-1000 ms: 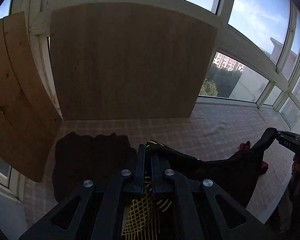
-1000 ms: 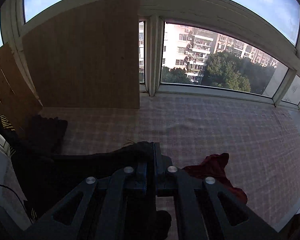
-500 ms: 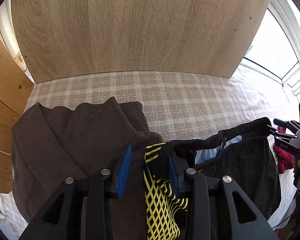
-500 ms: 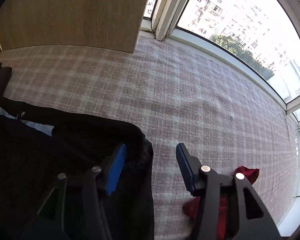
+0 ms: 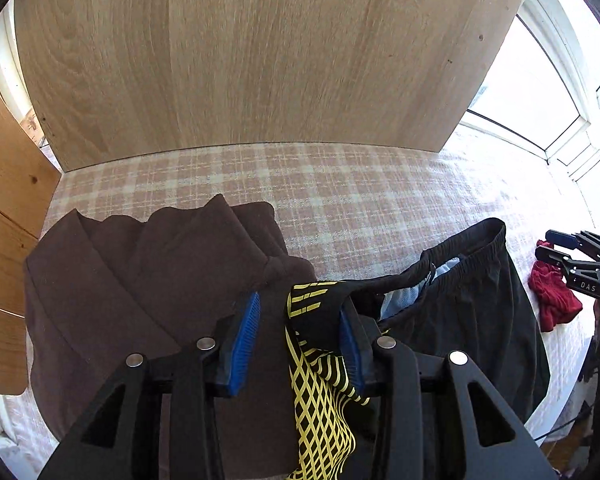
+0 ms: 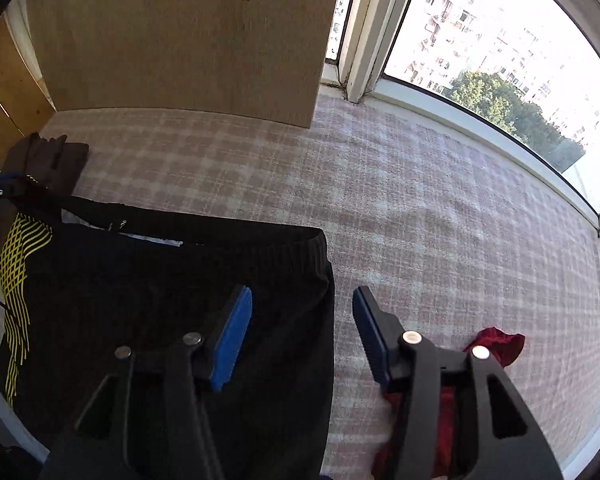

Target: Fold clothes

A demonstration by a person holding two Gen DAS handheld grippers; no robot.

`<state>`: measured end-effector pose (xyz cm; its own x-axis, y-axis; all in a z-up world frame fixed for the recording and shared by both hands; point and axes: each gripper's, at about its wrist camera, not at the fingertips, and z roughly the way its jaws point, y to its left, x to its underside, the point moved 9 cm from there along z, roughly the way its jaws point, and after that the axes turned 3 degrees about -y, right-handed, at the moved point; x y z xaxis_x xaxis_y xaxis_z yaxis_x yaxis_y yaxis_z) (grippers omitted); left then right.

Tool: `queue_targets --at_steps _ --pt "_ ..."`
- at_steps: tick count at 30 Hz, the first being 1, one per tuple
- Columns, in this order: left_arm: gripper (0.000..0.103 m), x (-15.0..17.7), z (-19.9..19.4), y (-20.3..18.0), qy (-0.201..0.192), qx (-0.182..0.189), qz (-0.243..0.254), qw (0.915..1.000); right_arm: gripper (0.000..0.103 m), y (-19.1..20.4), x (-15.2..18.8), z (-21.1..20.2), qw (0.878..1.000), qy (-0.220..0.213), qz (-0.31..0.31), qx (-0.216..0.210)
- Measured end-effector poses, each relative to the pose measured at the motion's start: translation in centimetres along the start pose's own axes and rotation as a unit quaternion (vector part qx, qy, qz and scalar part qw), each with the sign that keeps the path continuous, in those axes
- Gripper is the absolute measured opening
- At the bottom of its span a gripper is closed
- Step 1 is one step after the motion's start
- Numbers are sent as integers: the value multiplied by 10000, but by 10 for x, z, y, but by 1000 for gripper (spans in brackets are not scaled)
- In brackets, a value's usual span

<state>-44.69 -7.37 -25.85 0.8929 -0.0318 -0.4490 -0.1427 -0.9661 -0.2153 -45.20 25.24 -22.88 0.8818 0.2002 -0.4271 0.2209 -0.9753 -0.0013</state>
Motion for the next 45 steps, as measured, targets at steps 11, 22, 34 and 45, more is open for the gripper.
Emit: queue_targets --at_steps 11,22,34,45 --pt "47 15 -29 19 -2 -390 697 9968 52 -35 26 1 9998 -172 -19 -22" --pt "30 -1 39 -27 87 -516 1782 9826 52 -31 25 57 9981 113 -224 -557" --pt "7 -14 42 -6 113 36 1118 9937 52 -24 -8 87 9934 72 -659 -932" --pt "12 -13 47 -7 145 43 1260 9919 52 -13 -21 104 9892 250 -946 -1089"
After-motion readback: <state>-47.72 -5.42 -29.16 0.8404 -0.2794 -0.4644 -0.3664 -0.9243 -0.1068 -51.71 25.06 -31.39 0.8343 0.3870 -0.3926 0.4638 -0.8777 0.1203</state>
